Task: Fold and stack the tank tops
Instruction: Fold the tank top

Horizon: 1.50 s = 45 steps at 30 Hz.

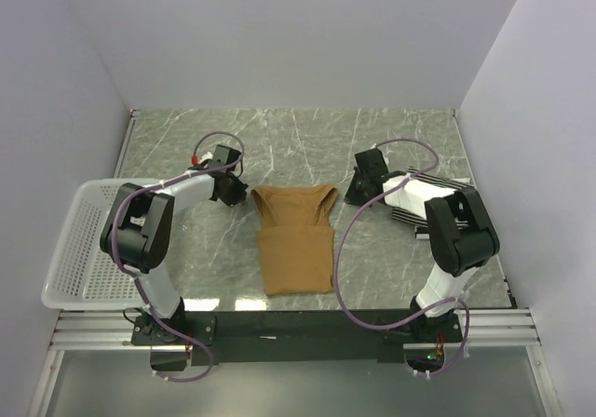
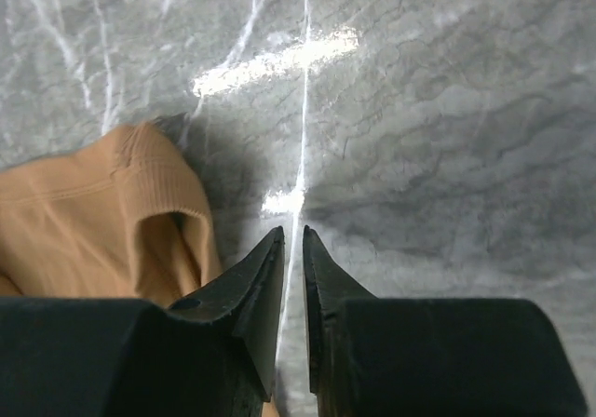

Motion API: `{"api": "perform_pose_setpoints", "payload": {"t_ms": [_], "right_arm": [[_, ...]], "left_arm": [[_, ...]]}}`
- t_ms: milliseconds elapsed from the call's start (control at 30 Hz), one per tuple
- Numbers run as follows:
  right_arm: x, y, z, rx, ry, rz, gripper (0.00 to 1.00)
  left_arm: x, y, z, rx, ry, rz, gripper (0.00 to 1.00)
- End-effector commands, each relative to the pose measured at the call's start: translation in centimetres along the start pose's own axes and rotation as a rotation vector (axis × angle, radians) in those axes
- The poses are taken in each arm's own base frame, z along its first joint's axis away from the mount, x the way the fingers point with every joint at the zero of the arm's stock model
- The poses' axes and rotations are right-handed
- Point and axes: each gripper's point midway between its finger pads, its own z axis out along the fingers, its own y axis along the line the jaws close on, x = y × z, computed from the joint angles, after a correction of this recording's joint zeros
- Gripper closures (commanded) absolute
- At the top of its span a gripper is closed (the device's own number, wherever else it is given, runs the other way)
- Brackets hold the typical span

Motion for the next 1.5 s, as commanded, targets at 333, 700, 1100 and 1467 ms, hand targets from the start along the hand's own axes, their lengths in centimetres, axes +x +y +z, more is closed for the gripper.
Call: {"api": "perform_pose_setpoints", "payload": {"t_ms": [333,700,1100,1467], "right_arm": [[-2.6,4.5,0.3,-0.167,-0.024,0.033,0.82],[-2.5,7.3,0.8,-0.261,0.016,0.034,0.83],[-1.6,10.0,0.4,-0.303,0.026,0.005,0.84],[0.3,11.2,2.8,-0.277,0.089,-0.026,0.85]], "left_arm": [[0.8,-7.5,-1.2,0.211,0.032,0.046,0.99],[1.9,-8.6,-1.6,0.243,0.047,0.06,0.99],[2.5,-10.2,-2.5,0.278,0.058,0.067,0.99],[3.8,-10.6,-1.7,0.28,0.086,0.078,1.0]]}}
